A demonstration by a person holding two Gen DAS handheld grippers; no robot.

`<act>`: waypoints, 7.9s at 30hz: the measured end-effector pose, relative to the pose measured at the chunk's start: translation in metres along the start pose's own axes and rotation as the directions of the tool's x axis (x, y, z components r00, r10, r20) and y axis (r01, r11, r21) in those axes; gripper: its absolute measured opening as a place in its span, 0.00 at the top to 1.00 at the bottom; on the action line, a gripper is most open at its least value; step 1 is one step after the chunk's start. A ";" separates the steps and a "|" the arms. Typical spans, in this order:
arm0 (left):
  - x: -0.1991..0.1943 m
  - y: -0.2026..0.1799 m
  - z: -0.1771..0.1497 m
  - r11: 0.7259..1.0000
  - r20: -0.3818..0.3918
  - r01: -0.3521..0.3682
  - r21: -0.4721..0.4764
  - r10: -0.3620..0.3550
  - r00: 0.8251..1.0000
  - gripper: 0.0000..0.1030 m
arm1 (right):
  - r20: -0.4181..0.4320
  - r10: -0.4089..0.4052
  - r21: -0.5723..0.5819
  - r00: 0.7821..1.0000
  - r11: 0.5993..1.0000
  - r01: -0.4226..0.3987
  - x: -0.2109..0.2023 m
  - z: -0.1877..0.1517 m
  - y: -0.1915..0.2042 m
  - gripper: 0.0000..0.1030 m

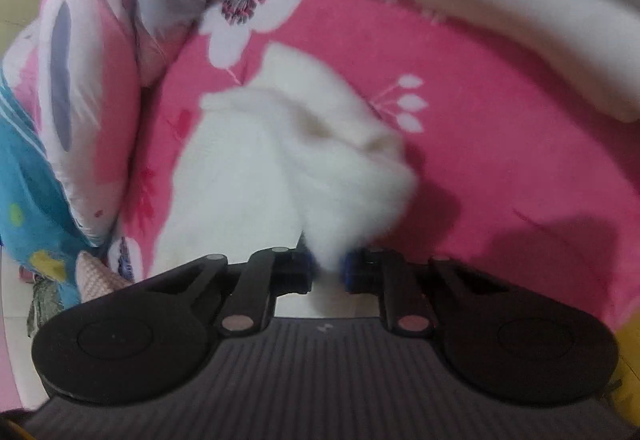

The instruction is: Fold clothes

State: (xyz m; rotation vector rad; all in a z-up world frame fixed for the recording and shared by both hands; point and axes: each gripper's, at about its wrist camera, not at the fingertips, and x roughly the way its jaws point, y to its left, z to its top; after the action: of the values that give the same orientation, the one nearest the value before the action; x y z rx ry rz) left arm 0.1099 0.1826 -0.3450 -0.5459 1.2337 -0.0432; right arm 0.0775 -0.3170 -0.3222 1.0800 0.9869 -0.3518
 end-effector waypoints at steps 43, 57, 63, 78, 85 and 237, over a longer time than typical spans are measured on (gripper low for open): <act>0.017 -0.007 -0.004 0.992 0.009 -0.113 -0.056 0.113 0.994 0.55 | -0.231 0.093 -0.853 0.969 0.459 -0.247 0.163 -0.027 0.216 0.88; 0.013 -0.007 -0.009 0.992 0.018 -0.113 -0.063 0.114 0.993 0.48 | -0.294 0.109 -0.878 0.950 0.362 -0.313 0.173 -0.079 0.240 0.87; 0.016 -0.007 -0.008 0.992 0.028 -0.112 -0.055 0.113 0.993 0.46 | -0.333 -0.032 -0.924 0.942 0.209 -0.319 0.195 -0.115 0.239 0.86; 0.018 -0.008 -0.007 0.993 0.031 -0.109 -0.053 0.111 0.993 0.43 | -0.271 0.074 -0.930 0.960 0.236 -0.281 0.149 -0.085 0.225 0.75; 0.019 -0.008 -0.008 0.994 0.032 -0.108 -0.033 0.109 0.994 0.43 | -0.382 -0.043 -0.914 0.923 -0.126 -0.385 0.198 -0.084 0.253 0.67; 0.079 -0.327 -0.115 0.754 -0.089 0.327 0.570 -0.338 0.937 0.75 | -0.376 0.074 -0.692 0.924 0.640 -0.333 0.101 0.106 0.094 0.82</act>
State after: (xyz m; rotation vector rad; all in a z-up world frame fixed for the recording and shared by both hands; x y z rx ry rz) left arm 0.1173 -0.1707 -0.3031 -0.2177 1.0182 -0.7004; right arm 0.2489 -0.3429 -0.3380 0.4632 1.1258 0.4333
